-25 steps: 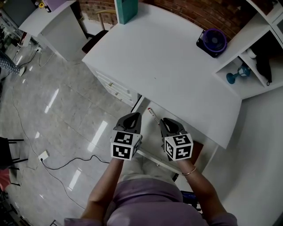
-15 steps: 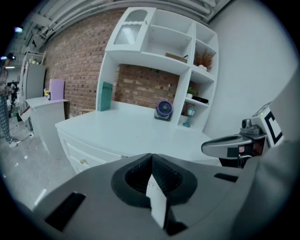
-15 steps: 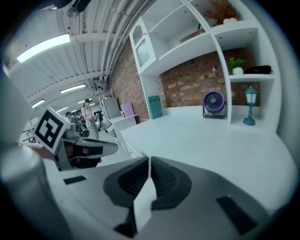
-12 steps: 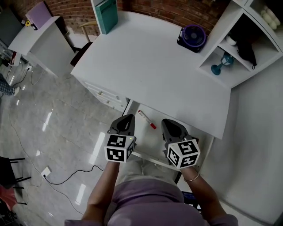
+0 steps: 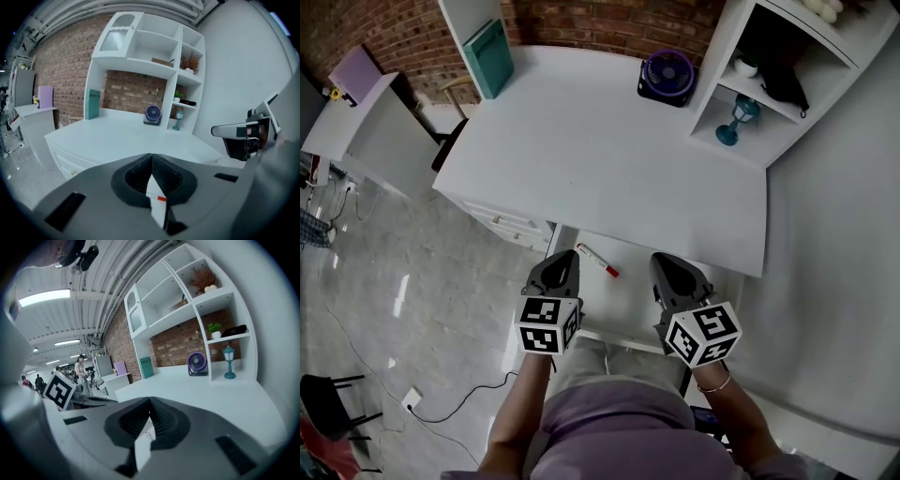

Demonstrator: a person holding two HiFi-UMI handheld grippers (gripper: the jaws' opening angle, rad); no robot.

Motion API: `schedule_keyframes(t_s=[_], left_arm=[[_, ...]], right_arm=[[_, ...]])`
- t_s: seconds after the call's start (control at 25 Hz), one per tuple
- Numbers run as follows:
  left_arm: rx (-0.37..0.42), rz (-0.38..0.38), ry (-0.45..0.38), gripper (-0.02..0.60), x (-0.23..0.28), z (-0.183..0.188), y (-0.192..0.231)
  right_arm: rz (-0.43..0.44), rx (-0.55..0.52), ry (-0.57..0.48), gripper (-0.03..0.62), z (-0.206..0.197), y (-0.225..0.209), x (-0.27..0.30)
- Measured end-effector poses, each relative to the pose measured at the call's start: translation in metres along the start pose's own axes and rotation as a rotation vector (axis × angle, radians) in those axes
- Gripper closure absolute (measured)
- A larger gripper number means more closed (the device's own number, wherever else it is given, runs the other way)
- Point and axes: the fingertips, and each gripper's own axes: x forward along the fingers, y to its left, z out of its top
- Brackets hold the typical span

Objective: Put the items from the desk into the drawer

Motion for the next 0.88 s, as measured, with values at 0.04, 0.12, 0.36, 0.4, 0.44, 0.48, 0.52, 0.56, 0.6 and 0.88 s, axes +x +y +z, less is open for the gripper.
schedule_keyframes(t_s=[0.04,0.12,0.36,0.4,0.44,0.48,0.52,0.56,0.6,0.88], left_arm=[[0.006,-0.004,0.000,0.583,0.000,0.001,-0.002],[0.021,-0.010,-0.006,0.583,-0.001,0.005,-0.005],[0.037,-0.037,-0.011,0.582,0.002,0.010,-0.017],[0.040,-0.040,-0.011,0.581,0.002,0.011,-0.018],[0.043,-0.043,-0.010,0.583,0.003,0.011,-0.020],[0.045,-0.045,-0.008,0.583,0.004,0.011,-0.022],[0.047,-0.047,-0.007,0.582,0.004,0.011,-0.023],[0.049,-0.049,-0.006,0.583,0.004,0.011,-0.025],[0.051,-0.051,-0.005,0.583,0.004,0.011,-0.026],[0.061,-0.062,-0.005,0.583,0.006,0.015,-0.030]], right_arm=[[-0.006,0.003,-0.007,0.589,0.001,-0.002,-0.004],[-0.018,0.007,-0.019,0.591,0.003,-0.005,-0.011],[-0.084,0.026,-0.041,0.591,0.003,-0.021,-0.030],[-0.095,0.026,-0.040,0.591,0.004,-0.024,-0.032],[-0.104,0.025,-0.041,0.591,0.004,-0.026,-0.035],[-0.112,0.023,-0.044,0.591,0.005,-0.029,-0.037],[-0.118,0.024,-0.047,0.591,0.006,-0.031,-0.039],[-0.122,0.026,-0.050,0.591,0.006,-0.032,-0.041],[-0.127,0.029,-0.053,0.591,0.006,-0.034,-0.043],[-0.146,0.043,-0.062,0.591,0.009,-0.039,-0.048]])
